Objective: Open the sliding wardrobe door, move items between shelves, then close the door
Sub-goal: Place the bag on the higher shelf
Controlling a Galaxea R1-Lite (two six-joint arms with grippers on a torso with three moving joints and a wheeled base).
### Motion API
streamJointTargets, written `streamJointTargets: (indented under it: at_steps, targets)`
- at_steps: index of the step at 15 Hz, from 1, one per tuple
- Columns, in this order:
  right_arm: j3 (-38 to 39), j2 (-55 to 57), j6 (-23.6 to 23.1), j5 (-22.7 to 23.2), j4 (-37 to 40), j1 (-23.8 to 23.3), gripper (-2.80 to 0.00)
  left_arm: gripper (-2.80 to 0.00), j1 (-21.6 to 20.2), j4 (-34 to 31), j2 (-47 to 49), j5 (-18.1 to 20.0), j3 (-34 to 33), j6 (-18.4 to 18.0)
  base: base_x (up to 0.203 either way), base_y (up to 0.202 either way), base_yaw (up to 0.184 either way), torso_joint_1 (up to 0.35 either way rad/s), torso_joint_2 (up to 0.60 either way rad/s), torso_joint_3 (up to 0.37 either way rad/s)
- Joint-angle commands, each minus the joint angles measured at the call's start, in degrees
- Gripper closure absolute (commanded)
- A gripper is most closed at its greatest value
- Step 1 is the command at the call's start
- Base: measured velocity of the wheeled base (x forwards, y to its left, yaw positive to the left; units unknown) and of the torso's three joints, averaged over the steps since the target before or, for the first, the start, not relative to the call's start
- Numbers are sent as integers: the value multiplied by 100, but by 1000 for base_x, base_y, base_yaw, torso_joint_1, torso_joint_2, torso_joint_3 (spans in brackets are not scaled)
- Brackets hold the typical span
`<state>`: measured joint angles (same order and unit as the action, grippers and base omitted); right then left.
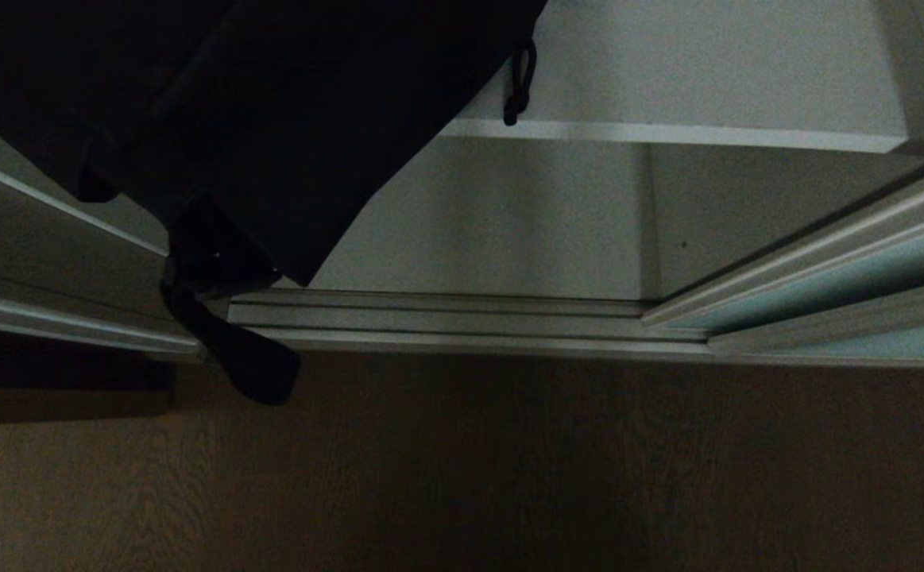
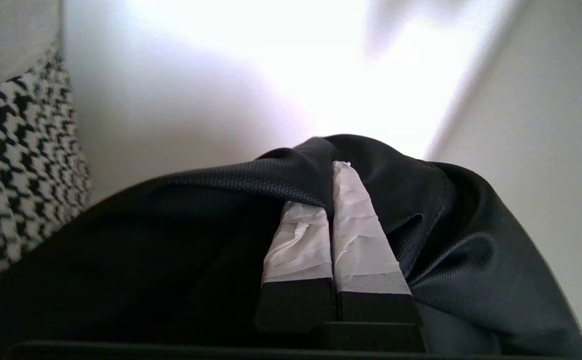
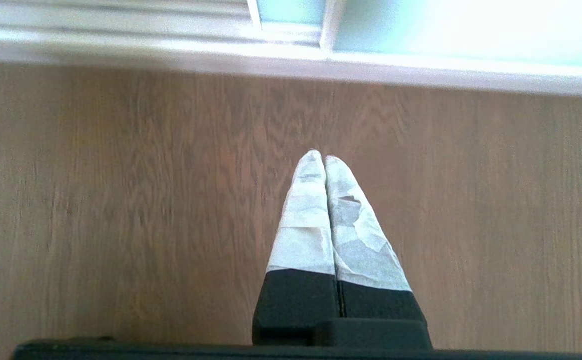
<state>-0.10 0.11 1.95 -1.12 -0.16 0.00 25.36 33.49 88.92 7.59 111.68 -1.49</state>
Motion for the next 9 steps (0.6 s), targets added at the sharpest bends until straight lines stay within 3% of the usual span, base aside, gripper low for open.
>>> streamJointTargets:
  at_steps: [1,5,9]
  targets:
    - [10,-2,-2,-2,-2,0,0,0,4,26,-6,5,-12,8,197,0,2,3,5,-2]
    - [1,-2,4,-2,-2,0,0,0,4,11,29,-4,-14,17,198,-19,-1,3,5,3]
    - [1,-2,-2,-2,-2,0,0,0,28,-43,129,-218,-26,45,182,-154,6,3,2,1]
